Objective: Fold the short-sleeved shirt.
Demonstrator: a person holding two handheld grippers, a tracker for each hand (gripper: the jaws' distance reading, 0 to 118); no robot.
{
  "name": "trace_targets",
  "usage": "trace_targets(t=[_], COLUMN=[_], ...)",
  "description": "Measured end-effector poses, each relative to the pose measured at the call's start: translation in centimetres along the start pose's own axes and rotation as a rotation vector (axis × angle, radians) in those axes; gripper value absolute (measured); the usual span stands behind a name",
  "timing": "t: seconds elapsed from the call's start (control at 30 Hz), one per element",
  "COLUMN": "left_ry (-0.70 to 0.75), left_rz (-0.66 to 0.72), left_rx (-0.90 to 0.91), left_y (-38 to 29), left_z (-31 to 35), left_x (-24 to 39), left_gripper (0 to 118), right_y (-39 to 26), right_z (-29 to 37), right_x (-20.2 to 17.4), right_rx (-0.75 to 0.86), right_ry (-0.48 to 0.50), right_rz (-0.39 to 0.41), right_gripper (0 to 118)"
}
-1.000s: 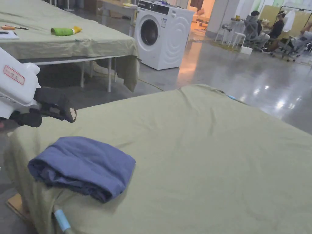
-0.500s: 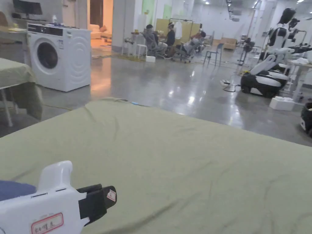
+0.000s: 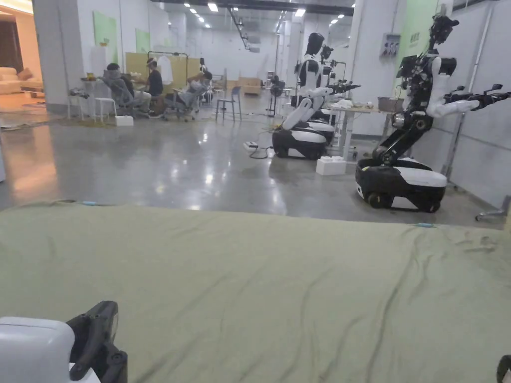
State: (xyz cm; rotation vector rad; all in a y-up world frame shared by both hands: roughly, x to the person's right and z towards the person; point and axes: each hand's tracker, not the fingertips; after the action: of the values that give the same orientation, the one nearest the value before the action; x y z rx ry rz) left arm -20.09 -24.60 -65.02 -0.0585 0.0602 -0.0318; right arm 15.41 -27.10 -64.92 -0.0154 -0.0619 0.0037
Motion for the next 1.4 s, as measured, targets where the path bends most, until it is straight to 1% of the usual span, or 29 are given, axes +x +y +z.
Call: trace_targets(t=[0.1, 0.17, 0.2, 0.23, 0.27, 0.3, 0.33, 0.37, 0.4, 0.5, 0.57, 0.67, 0.77, 0.83, 0.97, 1.07, 1.17, 1.23, 1.3, 1.37, 1.4], left_ry=[0.023, 0.027, 0.025, 0.017, 0.023, 0.036, 0.064, 0.095, 0.083, 0.068, 0.027, -0.067, -0.161, -0.190, -0.206, -0.151, -0.063, -0.045, -0.064, -0.159, -0.164], left_rz=[0.005, 0.022, 0.029, 0.039, 0.047, 0.052, 0.051, 0.049, 0.038, 0.045, 0.066, 0.190, 0.343, 0.386, 0.376, 0.311, 0.220, 0.195, 0.231, 0.296, 0.336], left_rx=[-0.002, 0.009, 0.024, 0.040, 0.051, 0.052, 0.032, -0.023, 0.046, 0.049, 0.030, -0.041, -0.068, -0.064, -0.045, -0.048, -0.057, -0.063, -0.112, -0.102, -0.121], left_y=[0.5, 0.8, 0.8, 0.9, 1.0, 1.2, 1.3, 1.0, 1.7, 2.8, 2.9, 3.5, 2.8, 2.4, 2.6, 3.1, 2.8, 2.5, 2.2, 1.5, 1.4], left_z=[0.3, 0.6, 0.7, 0.9, 1.0, 1.0, 0.5, 0.9, 0.6, 0.9, 1.1, 0.4, 0.3, 0.3, 0.6, 0.6, 0.8, 0.7, 0.2, -0.1, -0.3], left_x=[-0.8, -1.3, -1.6, -1.8, -1.9, -1.7, -1.7, -1.9, -1.8, -1.4, -1.5, -2.1, -3.1, -3.5, -3.5, -3.0, -2.2, -1.7, -1.7, -2.2, -2.3], left_gripper=[0, 0, 4, 17, 43, 102, 118, 118, 118, 118, 118, 118, 118, 118, 118, 118, 118, 118, 118, 118, 118], right_y=[-0.2, -0.3, -0.3, -0.3, -0.1, 0.0, 0.0, 0.0, -0.1, 0.4, 0.6, 0.9, 1.2, 1.3, 1.6, 1.6, 1.5, 1.5, 1.5, 1.7, 1.7], right_z=[0.3, 0.5, 0.5, 0.6, 0.5, 0.3, 0.0, 0.1, 0.1, 0.0, -0.2, -0.3, -0.3, -0.4, -0.4, -0.4, -0.5, -0.6, -0.5, -0.5, -0.4], right_x=[-0.5, -1.3, -1.5, -1.8, -2.1, -2.4, -2.5, -2.7, -2.8, -2.6, -2.4, -2.2, -2.3, -2.2, -2.3, -2.5, -2.7, -2.8, -3.0, -3.0, -3.1], right_rx=[0.003, 0.020, 0.031, 0.042, 0.034, 0.017, 0.005, 0.007, 0.025, 0.018, 0.021, 0.030, 0.029, 0.031, 0.027, 0.021, 0.015, 0.010, 0.006, 0.005, 0.007], right_ry=[0.016, 0.018, 0.014, 0.009, 0.009, 0.011, 0.014, 0.026, 0.025, 0.012, 0.011, 0.000, -0.004, 0.002, 0.006, 0.008, 0.012, 0.019, 0.036, 0.053, 0.057], right_rz=[0.034, 0.083, 0.102, 0.123, 0.130, 0.143, 0.149, 0.146, 0.147, 0.103, 0.062, 0.051, 0.064, 0.073, 0.072, 0.065, 0.064, 0.058, 0.048, 0.040, 0.041], right_gripper=[2, 3, 13, 35, 65, 101, 118, 118, 118, 118, 118, 118, 118, 118, 118, 118, 118, 118, 118, 118, 118])
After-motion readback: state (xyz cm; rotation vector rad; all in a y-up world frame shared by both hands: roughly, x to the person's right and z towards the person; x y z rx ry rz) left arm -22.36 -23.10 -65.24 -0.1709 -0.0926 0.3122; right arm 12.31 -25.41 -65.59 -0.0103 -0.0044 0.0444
